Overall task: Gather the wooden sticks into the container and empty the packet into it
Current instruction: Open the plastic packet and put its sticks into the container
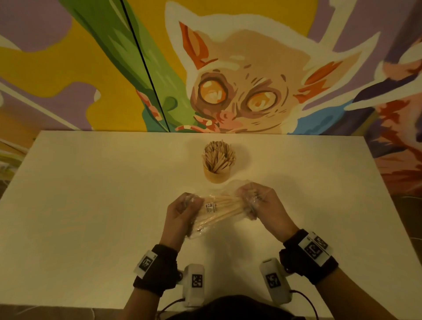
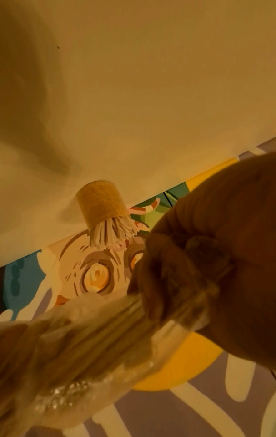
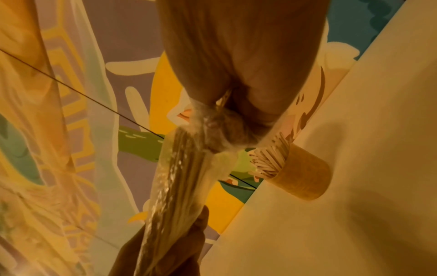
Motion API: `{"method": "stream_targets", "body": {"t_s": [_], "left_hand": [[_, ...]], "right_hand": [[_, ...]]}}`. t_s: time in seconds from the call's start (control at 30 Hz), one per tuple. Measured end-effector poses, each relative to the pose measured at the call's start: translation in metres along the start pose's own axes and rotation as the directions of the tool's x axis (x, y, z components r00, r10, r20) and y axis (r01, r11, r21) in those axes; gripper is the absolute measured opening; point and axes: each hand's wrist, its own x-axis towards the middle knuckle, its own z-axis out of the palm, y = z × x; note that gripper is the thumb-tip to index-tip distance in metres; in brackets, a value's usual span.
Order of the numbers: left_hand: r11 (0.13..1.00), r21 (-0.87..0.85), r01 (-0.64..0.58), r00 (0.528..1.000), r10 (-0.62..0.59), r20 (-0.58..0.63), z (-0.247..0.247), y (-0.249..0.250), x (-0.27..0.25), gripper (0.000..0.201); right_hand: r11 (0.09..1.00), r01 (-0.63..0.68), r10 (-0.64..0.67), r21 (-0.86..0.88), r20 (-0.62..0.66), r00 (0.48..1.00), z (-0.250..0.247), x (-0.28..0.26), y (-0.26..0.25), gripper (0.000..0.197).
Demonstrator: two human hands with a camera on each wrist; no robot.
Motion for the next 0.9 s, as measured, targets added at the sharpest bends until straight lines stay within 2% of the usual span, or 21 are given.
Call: {"method": "stream_targets", "body": {"t_s": [0.1,0.27,0.33,0.43,0.53,0.67,0.83,0.9], "left_hand": [[1.000,-0.019,-0.011,1.000,0.010,-0.013,-0.010,0.001,0.001,0.010],[0.996,0.071,-0.050,0.999,0.050,0.001,-0.013,0.003,0.003,0.029],[0.994,0.098,-0.055,0.998,0.053,0.025,-0.011,0.002,0.003,0.026],[0.992,0.120,-0.048,0.997,0.041,0.063,-0.005,0.001,0.001,0.018],[0.994,0.106,-0.038,0.996,0.029,0.081,0.001,0.001,-0.004,0.021],[0.999,0.037,-0.018,0.999,0.016,0.047,-0.002,0.000,-0.002,0.021],[0.997,0.071,-0.044,0.999,0.043,0.023,-0.007,0.002,0.002,0.020],[0.997,0.061,-0.040,0.999,0.040,0.002,-0.011,0.004,0.003,0.021]], "right_hand": [[0.999,-0.003,0.003,0.037,-0.004,1.000,-0.006,0.002,-0.005,0.027],[0.998,-0.005,0.006,0.056,-0.020,1.000,-0.010,0.001,-0.009,0.015],[0.999,-0.024,0.024,0.036,-0.023,0.999,-0.007,0.000,-0.009,0.022],[0.999,-0.043,0.043,0.033,-0.025,0.999,-0.003,0.000,-0.007,0.019],[0.999,-0.026,0.027,0.027,-0.036,0.999,-0.002,-0.003,-0.009,0.031],[0.995,-0.024,0.030,0.092,-0.070,0.997,-0.007,0.000,-0.014,0.021],[0.993,0.039,-0.034,0.111,-0.047,0.998,-0.015,0.003,-0.020,0.037],[0.988,0.081,-0.076,0.133,-0.041,0.996,-0.019,0.002,-0.022,0.054]]}}
